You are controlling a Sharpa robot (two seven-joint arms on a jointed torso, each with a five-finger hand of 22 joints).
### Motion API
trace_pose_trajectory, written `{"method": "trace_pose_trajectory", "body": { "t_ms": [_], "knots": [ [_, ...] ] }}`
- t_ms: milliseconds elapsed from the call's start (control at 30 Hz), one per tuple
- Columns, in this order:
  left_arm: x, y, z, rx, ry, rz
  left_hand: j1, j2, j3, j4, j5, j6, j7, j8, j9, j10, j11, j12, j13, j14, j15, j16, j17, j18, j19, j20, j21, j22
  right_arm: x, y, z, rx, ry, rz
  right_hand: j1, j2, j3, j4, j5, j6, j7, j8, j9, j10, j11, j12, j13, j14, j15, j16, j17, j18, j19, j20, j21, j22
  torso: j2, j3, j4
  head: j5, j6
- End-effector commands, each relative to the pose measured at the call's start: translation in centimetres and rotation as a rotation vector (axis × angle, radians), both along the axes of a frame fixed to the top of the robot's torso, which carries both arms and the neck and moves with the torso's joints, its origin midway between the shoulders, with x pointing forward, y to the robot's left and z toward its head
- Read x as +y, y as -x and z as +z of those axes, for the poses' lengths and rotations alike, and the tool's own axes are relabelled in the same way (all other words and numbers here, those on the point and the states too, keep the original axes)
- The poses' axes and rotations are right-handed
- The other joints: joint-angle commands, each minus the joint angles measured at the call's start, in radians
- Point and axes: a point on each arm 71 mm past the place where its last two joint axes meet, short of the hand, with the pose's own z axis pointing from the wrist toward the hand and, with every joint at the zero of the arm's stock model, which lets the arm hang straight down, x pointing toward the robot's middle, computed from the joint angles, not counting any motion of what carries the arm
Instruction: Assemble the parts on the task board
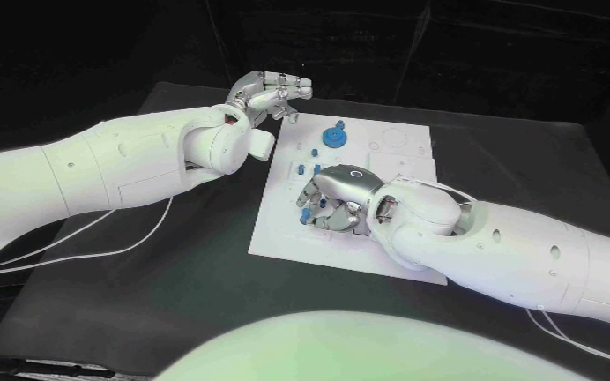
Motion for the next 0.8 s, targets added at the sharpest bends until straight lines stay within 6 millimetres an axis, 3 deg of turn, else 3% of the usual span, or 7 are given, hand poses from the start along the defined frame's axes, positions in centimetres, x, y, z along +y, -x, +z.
{"method": "trace_pose_trajectory", "body": {
  "t_ms": [33,200,367,467,633,767,800],
  "knots": [
    [0.0,0.0,0.1,-0.003,0.007,-0.009,0.0,0.012,-0.005,0.0,0.002,-0.007,-0.001,0.006,-0.001,-0.004,-0.001,0.006,0.002,-0.002,0.007,0.004,-0.001,0.016,0.0,0.006,-0.003,-0.001,-0.7,-0.2,0.7,-0.041,-0.066,-0.045,-0.009,0.001,-0.018,0.003,0.011,-0.031,0.009,-0.006,-0.002,-0.027,0.01,-0.015,-0.004,0.017,0.014,-0.008,-0.015,-0.005,-0.009,0.008,-0.014,-0.018,-0.001,0.0004,-0.0022,-0.002,0.0],
    [0.1,0.0,0.1,-0.001,0.007,-0.009,0.0,0.012,-0.005,0.0,0.002,-0.007,-0.001,0.006,-0.001,-0.004,-0.001,0.006,0.002,-0.002,0.007,0.004,-0.001,0.016,0.0,0.006,-0.003,-0.001,-2.7,-0.2,1.6,-0.059,-0.153,-0.11,-0.017,-0.002,-0.088,0.021,0.012,-0.103,0.019,-0.003,0.0,-0.083,0.022,-0.014,-0.009,-0.01,0.026,-0.05,-0.077,0.007,-0.044,0.021,-0.054,-0.083,-0.003,0.0001,-0.0045,-0.012,0.0],
    [0.2,0.0,0.1,0.001,0.007,-0.011,0.0,0.012,-0.005,0.0,0.002,-0.007,-0.001,0.006,-0.001,-0.004,-0.001,0.006,0.002,-0.002,0.007,0.004,-0.001,0.016,0.0,0.006,-0.003,-0.001,-5.6,-1.0,3.0,0.015,-0.225,-0.208,-0.021,0.02,-0.124,0.046,0.013,-0.065,0.018,0.017,0.009,-0.043,0.016,0.028,0.001,0.007,0.022,-0.021,-0.043,-0.001,-0.022,0.023,-0.028,-0.039,-0.003,0.0003,-0.0032,-0.034,0.0],
    [0.4,0.1,0.1,0.003,0.006,-0.01,0.001,0.013,-0.005,-0.001,0.002,-0.008,-0.001,0.007,-0.002,-0.005,0.0,0.007,0.002,-0.002,0.007,0.004,-0.002,0.016,0.0,0.006,-0.004,-0.001,-8.9,-2.1,3.8,0.089,-0.244,-0.319,-0.063,0.031,-0.165,0.091,0.025,-0.007,-0.002,0.044,0.017,0.04,-0.007,0.09,0.023,0.026,0.007,0.023,0.012,-0.017,0.022,0.012,0.028,0.058,-0.004,-0.003,-0.0051,-0.057,0.0],
    [0.6,0.1,0.1,0.003,0.005,-0.007,0.001,0.013,-0.005,0.0,0.002,-0.008,-0.001,0.008,-0.002,-0.005,0.0,0.008,0.002,-0.003,0.007,0.004,-0.002,0.016,0.0,0.006,-0.003,-0.001,-13.2,-2.5,4.0,0.165,-0.203,-0.455,-0.081,0.022,-0.229,0.118,0.041,0.028,-0.037,0.071,0.021,0.162,-0.047,0.212,0.102,0.043,-0.026,0.076,0.081,-0.03,0.056,-0.018,0.075,0.137,-0.004,-0.0034,-0.0132,-0.082,0.001],
    [0.6,0.2,0.1,0.002,0.006,-0.01,0.001,0.013,-0.005,0.0,0.002,-0.008,-0.001,0.008,-0.002,-0.005,0.0,0.008,0.002,-0.003,0.007,0.004,-0.002,0.016,0.0,0.006,-0.003,-0.001,-15.4,-2.4,3.6,0.227,-0.125,-0.528,-0.125,0.028,-0.3,0.166,0.047,0.037,-0.056,0.106,0.029,0.195,-0.063,0.362,0.228,0.044,-0.042,0.084,0.086,-0.037,0.071,-0.035,0.095,0.174,-0.002,-0.0036,-0.0185,-0.112,0.005],
    [0.6,0.2,0.1,0.002,0.007,-0.011,0.001,0.013,-0.005,0.0,0.002,-0.008,-0.001,0.008,-0.002,-0.005,0.0,0.008,0.002,-0.003,0.007,0.004,-0.002,0.016,0.0,0.006,-0.003,-0.001,-15.8,-2.2,3.5,0.239,-0.1,-0.54,-0.137,0.037,-0.331,0.193,0.04,0.037,-0.062,0.128,0.035,0.187,-0.068,0.496,0.367,0.046,-0.05,0.094,0.097,-0.041,0.074,-0.038,0.101,0.184,-0.002,-0.0036,-0.0195,-0.119,0.006]
  ]
}}
